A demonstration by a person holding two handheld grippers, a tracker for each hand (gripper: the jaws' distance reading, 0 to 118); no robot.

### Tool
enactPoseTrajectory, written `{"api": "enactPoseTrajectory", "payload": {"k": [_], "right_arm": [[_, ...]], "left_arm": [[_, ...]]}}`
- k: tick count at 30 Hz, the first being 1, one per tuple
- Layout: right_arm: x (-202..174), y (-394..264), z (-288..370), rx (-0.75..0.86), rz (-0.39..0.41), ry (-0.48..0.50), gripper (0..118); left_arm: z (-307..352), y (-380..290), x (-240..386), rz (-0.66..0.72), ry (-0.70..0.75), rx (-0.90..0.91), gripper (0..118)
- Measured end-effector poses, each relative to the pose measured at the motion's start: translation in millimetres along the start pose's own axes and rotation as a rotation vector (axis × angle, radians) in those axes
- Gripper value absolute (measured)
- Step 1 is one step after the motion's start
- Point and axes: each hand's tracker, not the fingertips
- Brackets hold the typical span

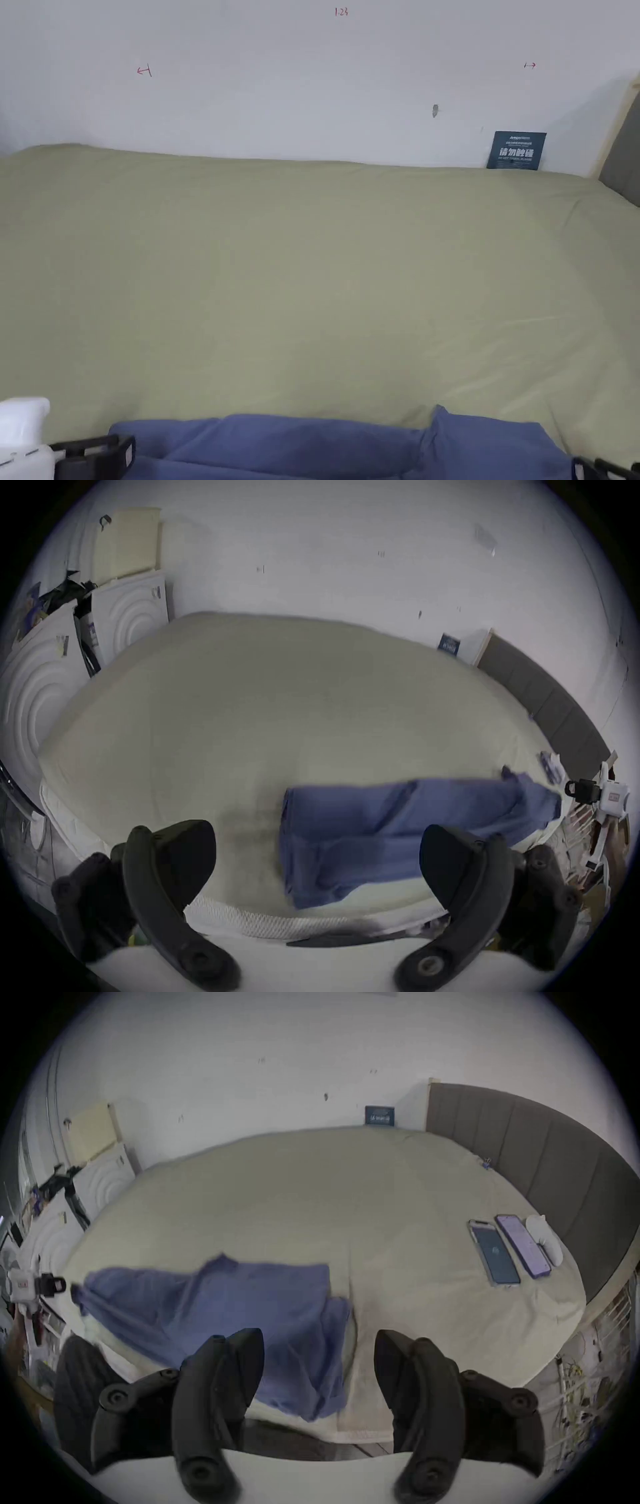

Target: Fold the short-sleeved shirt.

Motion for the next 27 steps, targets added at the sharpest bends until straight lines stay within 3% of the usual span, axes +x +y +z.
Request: {"api": "enactPoseTrajectory", "payload": {"k": [1,2,3,4,5,6,8,9,13,16,23,27], "right_arm": [[-26,10,12,0.028,0.004,-0.017,70],[-35,17,19,0.086,0.015,-0.021,68],[-44,25,27,0.143,0.031,-0.026,67],[-57,33,35,0.195,0.039,-0.033,58],[-70,40,42,0.255,0.051,-0.031,10],[-82,47,51,0.312,0.069,-0.028,1],[-108,55,63,0.419,0.090,-0.058,1],[-121,61,69,0.440,0.096,-0.026,1],[-160,74,84,0.575,0.144,-0.098,1],[-184,71,87,0.627,0.166,-0.094,1],[-205,71,83,0.665,0.196,-0.105,1],[-205,72,81,0.668,0.170,-0.101,1]], "left_arm": [[8,8,8,-0.005,0.002,0.034,115],[16,13,19,-0.010,0.011,0.072,100],[27,19,31,-0.026,0.018,0.139,74],[37,26,44,-0.052,0.023,0.186,36],[46,31,58,-0.070,0.058,0.244,0],[44,36,54,-0.097,0.081,0.311,0],[60,47,74,-0.089,0.048,0.409,0],[67,52,85,-0.096,0.034,0.445,0],[114,62,169,-0.155,0.077,0.574,0],[115,66,174,-0.077,0.006,0.612,0],[109,56,192,-0.140,0.053,0.664,0],[110,55,188,-0.144,0.062,0.670,0]]}}
